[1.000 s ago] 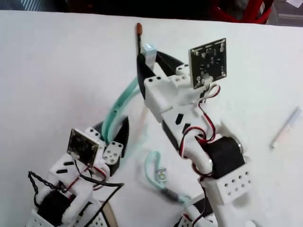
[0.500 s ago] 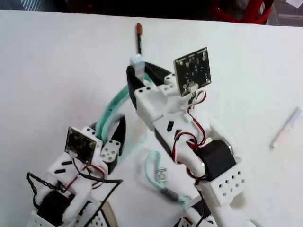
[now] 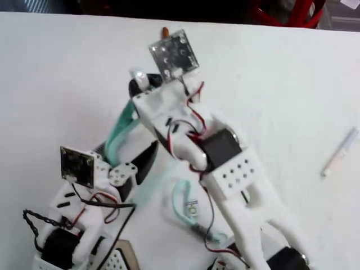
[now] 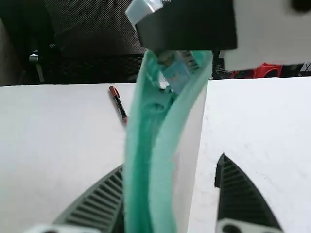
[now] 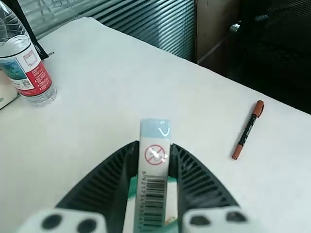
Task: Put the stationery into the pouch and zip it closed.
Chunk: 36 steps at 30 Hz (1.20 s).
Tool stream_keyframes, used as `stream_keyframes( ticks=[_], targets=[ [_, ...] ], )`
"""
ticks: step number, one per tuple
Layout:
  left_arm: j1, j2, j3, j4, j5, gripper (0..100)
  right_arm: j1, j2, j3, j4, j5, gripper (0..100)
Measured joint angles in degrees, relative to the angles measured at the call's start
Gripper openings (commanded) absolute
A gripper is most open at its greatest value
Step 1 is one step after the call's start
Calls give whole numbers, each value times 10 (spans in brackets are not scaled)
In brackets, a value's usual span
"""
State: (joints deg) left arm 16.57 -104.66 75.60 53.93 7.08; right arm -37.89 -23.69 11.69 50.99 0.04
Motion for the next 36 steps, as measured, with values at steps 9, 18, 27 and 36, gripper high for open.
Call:
stream_keyframes(
  ticks=[9,18,27,36],
  targets=[
    [-5,-4,-1,1,0,243,-52,-48,-21,100,0,19],
    [-4,-1,-1,1,0,242,-45,-84,-31,161,5,243],
    [-6,0,-1,1,0,242,-42,-113,-40,176,36,106],
    [-9,0,0,1,-1,241,-39,-122,-21,166,56,19]
  ],
)
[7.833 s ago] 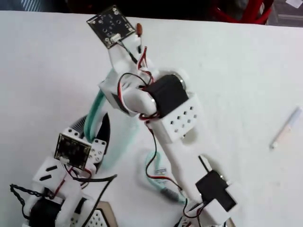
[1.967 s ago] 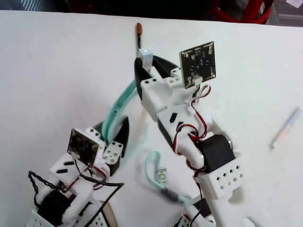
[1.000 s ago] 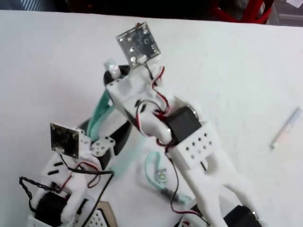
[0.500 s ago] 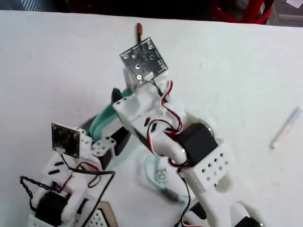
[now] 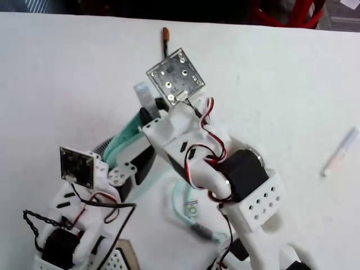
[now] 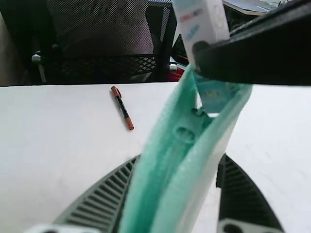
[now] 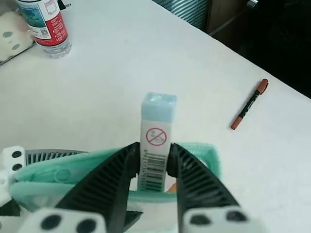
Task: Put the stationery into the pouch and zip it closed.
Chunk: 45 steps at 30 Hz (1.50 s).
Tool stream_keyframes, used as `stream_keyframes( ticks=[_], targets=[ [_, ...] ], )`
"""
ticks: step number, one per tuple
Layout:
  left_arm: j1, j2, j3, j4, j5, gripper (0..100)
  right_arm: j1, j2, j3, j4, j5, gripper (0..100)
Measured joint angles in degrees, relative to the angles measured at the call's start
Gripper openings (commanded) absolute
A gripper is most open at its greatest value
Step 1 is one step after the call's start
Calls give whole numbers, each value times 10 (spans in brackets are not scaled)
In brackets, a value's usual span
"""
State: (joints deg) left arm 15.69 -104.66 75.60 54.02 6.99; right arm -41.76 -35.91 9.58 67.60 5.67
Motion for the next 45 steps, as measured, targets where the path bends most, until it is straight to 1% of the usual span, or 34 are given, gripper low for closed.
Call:
stream_keyframes(
  ticks=[7,10,12,15,16,18,20,21,24,28,36,39,43,45],
  targets=[
    [0,0,0,0,0,241,37,-3,104,-157,-1,19],
    [0,0,0,0,-1,241,38,-53,176,-217,-1,19],
    [0,0,0,0,-1,241,36,-105,220,-225,-1,19],
    [4,-1,0,0,-1,241,30,-182,244,-189,4,34],
    [4,-1,0,0,-1,241,24,-200,245,-169,11,62],
    [4,-1,0,0,-1,241,18,-216,229,-126,34,156],
    [4,-1,0,0,-1,241,15,-215,197,-82,36,245],
    [1,-1,0,-2,-1,241,15,-208,177,-63,33,262],
    [3,0,1,-2,-1,241,17,-171,110,-23,27,245],
    [1,0,1,-2,-1,240,17,-120,40,-9,27,232],
    [1,0,1,-2,-1,240,24,-38,-4,3,27,194],
    [3,0,1,-2,-1,240,40,-36,-50,49,25,195],
    [1,0,1,-2,-1,240,69,-61,-156,137,5,256],
    [1,0,1,-2,-1,240,68,-72,-181,180,2,261]
  ],
)
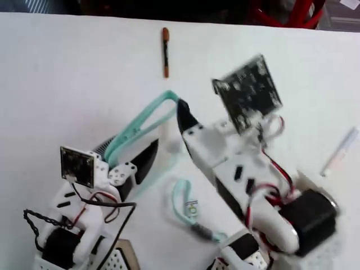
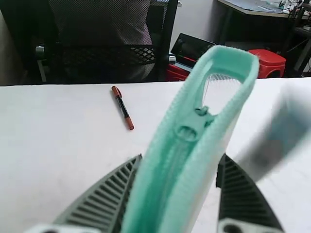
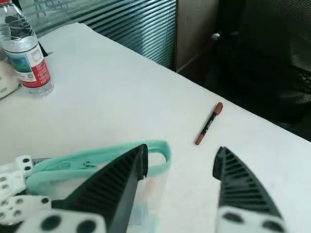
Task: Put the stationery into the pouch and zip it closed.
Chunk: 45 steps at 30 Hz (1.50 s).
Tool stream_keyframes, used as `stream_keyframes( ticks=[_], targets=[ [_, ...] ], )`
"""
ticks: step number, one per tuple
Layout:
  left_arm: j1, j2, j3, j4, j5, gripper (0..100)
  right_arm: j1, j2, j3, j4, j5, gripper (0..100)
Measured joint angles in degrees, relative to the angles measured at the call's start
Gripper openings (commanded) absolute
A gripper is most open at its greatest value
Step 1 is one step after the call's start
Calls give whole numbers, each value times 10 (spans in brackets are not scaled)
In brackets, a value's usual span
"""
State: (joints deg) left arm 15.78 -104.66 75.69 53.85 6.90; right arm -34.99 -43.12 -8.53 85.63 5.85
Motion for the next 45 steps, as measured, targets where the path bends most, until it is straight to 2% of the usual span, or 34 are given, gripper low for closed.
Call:
stream_keyframes(
  ticks=[6,10,16,21,25,27,30,36,40,45],
  targets=[
    [0,0,0,0,0,240,2,8,7,69,15,245],
    [-1,-2,11,-1,0,205,27,0,49,119,103,197],
    [-4,2,17,-20,-18,15,158,25,213,123,222,202],
    [-4,4,17,-33,-75,37,244,80,340,102,346,203],
    [-6,4,17,-34,-84,37,242,105,430,93,488,206],
    [-18,4,17,-34,-84,29,241,110,468,62,520,232],
    [-43,4,17,-36,-84,24,229,111,522,18,535,285],
    [-75,4,17,-49,-84,24,153,113,623,-47,540,291],
    [-76,4,17,-49,-84,24,148,114,661,-93,536,291],
    [-76,4,17,-49,-84,24,133,114,686,-138,498,291]
  ],
)
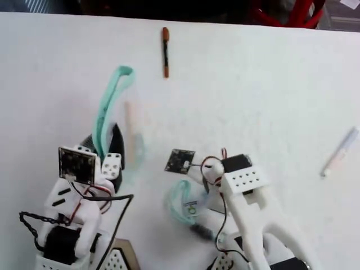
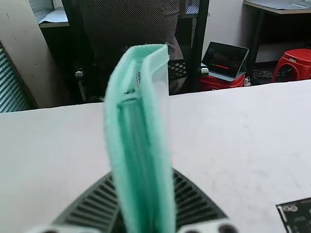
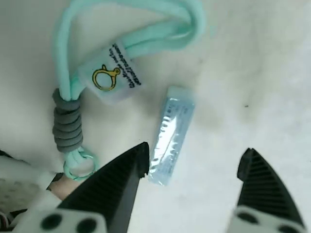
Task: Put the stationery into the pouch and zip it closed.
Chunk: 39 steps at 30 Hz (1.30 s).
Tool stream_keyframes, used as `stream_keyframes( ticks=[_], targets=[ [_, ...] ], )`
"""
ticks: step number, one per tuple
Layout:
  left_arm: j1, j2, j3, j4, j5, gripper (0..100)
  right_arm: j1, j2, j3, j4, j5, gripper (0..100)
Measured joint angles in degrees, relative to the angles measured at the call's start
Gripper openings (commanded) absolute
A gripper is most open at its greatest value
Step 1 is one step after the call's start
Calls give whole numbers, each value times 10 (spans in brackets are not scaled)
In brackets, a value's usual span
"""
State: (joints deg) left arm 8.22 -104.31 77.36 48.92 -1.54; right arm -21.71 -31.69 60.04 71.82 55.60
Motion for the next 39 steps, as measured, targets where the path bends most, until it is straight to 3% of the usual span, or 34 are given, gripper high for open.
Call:
stream_keyframes(
  ticks=[6,18,20,23,29,32,36,39],
  targets=[
    [0,0,0,0,0,24,-42,0,33,-19,-13,264],
    [0,0,0,0,0,24,-42,0,91,-122,-31,239],
    [0,0,0,0,0,24,-42,7,90,-124,-31,198],
    [0,0,0,0,0,24,-39,28,81,-133,-31,36],
    [1,0,0,0,0,24,-33,84,33,-134,-33,18],
    [36,0,0,0,-1,24,1,67,-25,-99,-47,18],
    [107,1,0,-33,-2,24,74,-12,-167,-43,-128,18],
    [131,1,0,-70,0,24,91,-82,-263,-25,-196,18]
  ],
)
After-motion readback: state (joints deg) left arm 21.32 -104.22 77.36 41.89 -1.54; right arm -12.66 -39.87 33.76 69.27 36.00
